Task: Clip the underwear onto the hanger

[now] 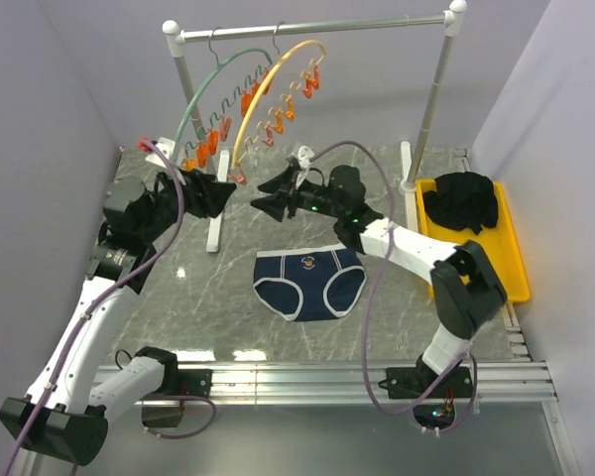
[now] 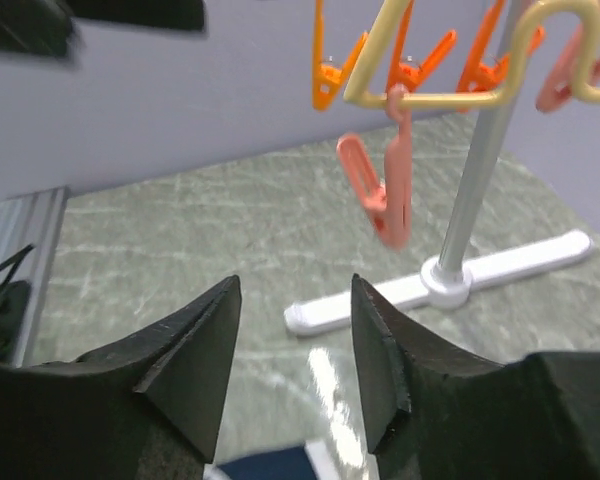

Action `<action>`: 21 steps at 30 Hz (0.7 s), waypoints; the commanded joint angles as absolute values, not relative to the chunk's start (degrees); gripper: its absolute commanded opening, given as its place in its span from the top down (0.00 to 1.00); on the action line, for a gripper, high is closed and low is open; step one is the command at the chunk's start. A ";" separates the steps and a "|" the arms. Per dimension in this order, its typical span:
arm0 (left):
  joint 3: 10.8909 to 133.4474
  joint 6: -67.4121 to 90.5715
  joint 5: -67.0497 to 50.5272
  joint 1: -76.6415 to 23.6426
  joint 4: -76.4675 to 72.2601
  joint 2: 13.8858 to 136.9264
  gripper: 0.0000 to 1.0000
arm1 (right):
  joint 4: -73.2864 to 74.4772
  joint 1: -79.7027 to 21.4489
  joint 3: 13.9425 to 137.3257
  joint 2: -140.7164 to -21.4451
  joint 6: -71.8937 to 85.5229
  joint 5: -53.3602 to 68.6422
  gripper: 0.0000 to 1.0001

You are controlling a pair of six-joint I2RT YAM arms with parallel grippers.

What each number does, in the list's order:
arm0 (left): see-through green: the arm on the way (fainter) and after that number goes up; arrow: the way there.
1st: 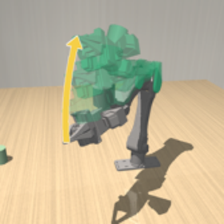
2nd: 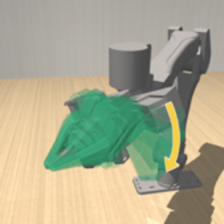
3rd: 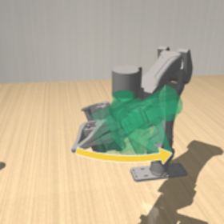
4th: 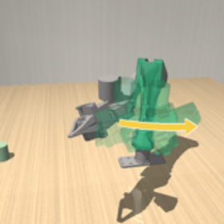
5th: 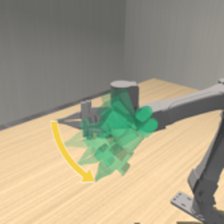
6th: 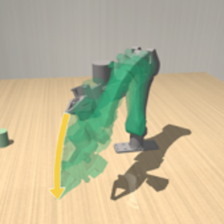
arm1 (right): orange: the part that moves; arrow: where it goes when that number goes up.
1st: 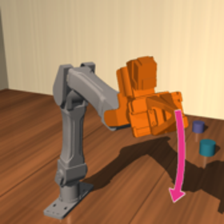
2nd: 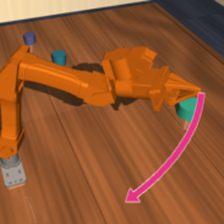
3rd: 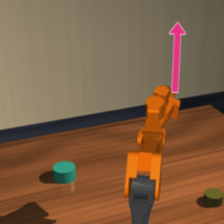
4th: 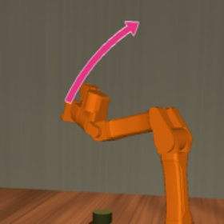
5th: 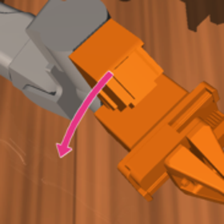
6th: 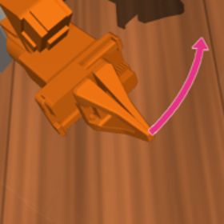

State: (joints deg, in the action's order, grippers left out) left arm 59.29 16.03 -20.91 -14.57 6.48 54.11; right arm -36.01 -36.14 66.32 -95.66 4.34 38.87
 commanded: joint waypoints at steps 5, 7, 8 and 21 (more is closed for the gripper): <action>64.33 17.40 -21.97 -10.64 5.54 52.30 0.36 | -50.98 -38.93 74.88 -101.69 8.52 24.53 0.57; 64.25 17.40 -22.06 -10.11 5.19 52.03 0.36 | -50.80 -38.94 76.11 -102.65 9.75 22.68 0.60; 64.07 17.40 -21.97 -10.11 4.92 52.12 0.36 | -50.10 -38.94 76.72 -103.18 9.93 22.68 0.60; 63.28 17.23 -22.50 -9.84 0.97 54.14 0.33 | -49.04 -39.99 78.84 -107.05 10.46 23.56 0.51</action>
